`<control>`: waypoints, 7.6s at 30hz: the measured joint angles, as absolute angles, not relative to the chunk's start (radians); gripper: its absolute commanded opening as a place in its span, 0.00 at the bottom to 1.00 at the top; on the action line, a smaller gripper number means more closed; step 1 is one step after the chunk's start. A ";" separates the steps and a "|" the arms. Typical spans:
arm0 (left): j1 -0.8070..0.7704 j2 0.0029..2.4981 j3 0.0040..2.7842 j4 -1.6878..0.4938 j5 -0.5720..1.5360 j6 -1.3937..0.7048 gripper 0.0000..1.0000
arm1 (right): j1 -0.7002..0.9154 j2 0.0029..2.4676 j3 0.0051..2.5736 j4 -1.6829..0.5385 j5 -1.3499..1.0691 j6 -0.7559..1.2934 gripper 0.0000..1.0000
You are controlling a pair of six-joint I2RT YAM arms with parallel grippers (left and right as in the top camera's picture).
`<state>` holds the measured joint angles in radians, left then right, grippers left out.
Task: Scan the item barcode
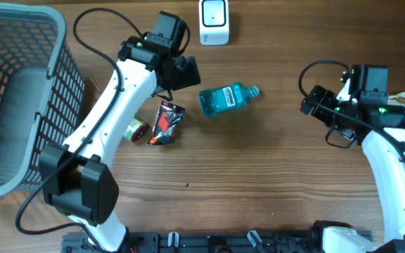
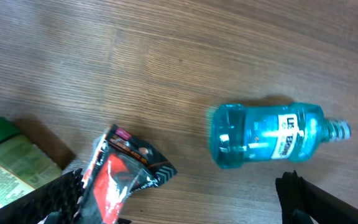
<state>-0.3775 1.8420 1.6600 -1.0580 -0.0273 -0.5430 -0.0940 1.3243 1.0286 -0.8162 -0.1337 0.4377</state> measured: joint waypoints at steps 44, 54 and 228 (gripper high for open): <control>-0.350 1.842 1.660 -1.142 -0.100 -0.513 1.00 | 0.246 2.156 1.804 -1.048 -0.153 1.485 0.82; -0.350 1.842 1.660 -1.141 -0.100 -0.513 1.00 | 0.246 2.240 1.806 -1.040 -0.104 1.427 0.75; -0.075 1.653 1.660 -1.145 -0.039 -0.446 1.00 | 0.394 2.078 1.842 -0.990 -0.240 1.372 0.95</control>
